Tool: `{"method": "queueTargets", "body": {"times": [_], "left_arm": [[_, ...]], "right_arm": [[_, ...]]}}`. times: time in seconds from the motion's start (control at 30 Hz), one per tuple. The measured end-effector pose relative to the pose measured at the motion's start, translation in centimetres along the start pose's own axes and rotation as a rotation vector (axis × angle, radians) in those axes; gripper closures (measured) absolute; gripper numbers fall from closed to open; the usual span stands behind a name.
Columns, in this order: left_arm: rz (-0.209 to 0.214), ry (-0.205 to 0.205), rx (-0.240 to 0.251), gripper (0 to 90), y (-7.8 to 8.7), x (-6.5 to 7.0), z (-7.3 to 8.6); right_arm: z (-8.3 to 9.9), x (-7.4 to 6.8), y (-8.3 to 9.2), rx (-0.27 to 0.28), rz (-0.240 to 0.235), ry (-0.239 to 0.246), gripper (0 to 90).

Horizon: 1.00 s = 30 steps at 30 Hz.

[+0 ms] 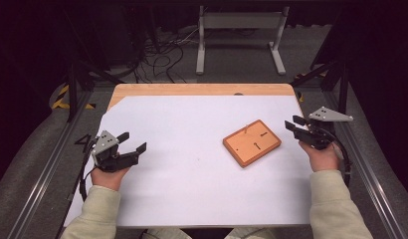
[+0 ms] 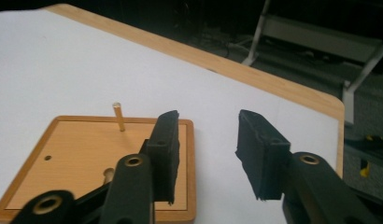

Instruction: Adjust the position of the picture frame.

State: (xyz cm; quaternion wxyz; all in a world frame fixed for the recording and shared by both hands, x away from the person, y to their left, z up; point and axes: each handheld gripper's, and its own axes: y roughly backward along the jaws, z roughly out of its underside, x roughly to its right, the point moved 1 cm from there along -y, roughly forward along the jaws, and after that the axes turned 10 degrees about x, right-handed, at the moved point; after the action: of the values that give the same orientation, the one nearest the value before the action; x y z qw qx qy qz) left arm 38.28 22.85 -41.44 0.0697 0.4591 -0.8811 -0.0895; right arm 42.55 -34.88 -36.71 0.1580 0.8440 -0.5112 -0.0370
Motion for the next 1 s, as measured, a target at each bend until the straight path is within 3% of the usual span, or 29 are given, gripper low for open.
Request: {"method": "queueTargets", "body": {"times": [0.03,0.13,0.2,0.37,0.63,1.0], "left_arm": [[-0.003,0.004,-0.003,24.3,0.0,0.0,0.0],[0.0,0.005,-0.004,24.3,0.0,0.0,0.0],[0.002,0.002,-0.007,24.3,0.0,0.0,0.0],[0.003,0.002,-0.01,24.3,0.0,0.0,0.0],[0.006,0.005,-0.015,24.2,-0.1,0.0,0.1],[0.006,0.001,-0.018,24.2,-0.2,0.0,0.1]], "right_arm": [[-0.2,0.2,-0.4,-0.031,0.006,-0.007,74.9],[-0.4,0.5,-1.1,-0.092,0.018,-0.008,90.0],[-0.4,0.6,-1.4,-0.109,0.022,-0.006,90.0],[-0.3,1.0,-3.0,-0.218,0.014,-0.024,90.0],[1.2,1.3,-4.9,-0.332,0.001,-0.046,90.0],[3.1,0.8,-7.1,-0.429,-0.019,-0.035,90.0]]}}
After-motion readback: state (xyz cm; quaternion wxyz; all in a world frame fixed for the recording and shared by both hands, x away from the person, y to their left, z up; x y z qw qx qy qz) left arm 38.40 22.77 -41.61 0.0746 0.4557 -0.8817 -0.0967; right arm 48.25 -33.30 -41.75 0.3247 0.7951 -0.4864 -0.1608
